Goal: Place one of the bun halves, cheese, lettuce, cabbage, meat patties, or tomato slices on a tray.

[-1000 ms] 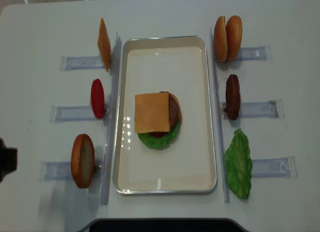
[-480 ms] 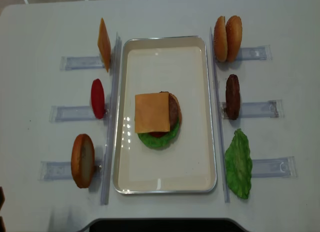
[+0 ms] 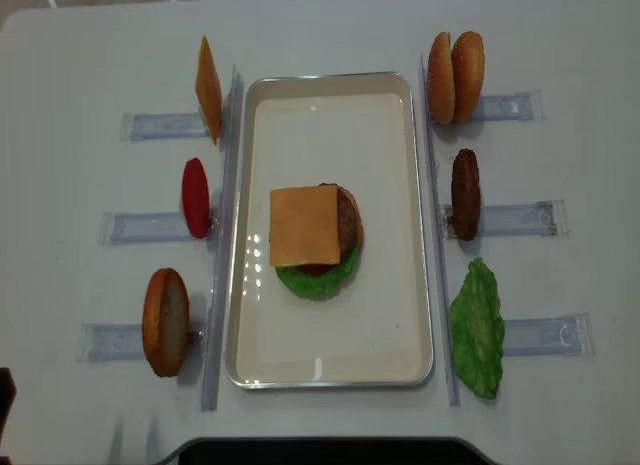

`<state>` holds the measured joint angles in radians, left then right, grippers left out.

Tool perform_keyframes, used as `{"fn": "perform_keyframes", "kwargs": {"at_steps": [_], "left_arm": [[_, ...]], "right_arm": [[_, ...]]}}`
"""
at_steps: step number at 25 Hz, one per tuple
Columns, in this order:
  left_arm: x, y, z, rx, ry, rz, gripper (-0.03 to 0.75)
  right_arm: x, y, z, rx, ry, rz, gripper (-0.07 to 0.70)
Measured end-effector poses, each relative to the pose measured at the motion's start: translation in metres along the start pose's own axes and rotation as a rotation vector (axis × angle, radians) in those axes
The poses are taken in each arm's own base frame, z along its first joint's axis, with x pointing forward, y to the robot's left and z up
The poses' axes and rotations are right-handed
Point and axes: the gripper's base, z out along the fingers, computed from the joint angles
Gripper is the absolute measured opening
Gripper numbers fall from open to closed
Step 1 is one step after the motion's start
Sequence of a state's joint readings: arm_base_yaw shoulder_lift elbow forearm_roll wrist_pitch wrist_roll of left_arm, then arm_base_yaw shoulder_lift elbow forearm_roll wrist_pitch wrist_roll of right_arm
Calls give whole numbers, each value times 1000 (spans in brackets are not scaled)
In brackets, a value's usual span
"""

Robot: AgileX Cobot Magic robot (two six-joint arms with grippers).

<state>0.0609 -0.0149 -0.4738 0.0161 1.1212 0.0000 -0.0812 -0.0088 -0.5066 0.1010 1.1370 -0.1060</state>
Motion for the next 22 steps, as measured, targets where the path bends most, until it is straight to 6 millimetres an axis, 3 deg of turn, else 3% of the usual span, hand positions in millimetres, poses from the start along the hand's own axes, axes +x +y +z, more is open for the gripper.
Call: {"fn": "perform_keyframes", "kwargs": {"at_steps": [22], "left_arm": [[0,-1,0,14,-3,21,318]], "right_arm": [[0,0,0,0,0,2,402]]}}
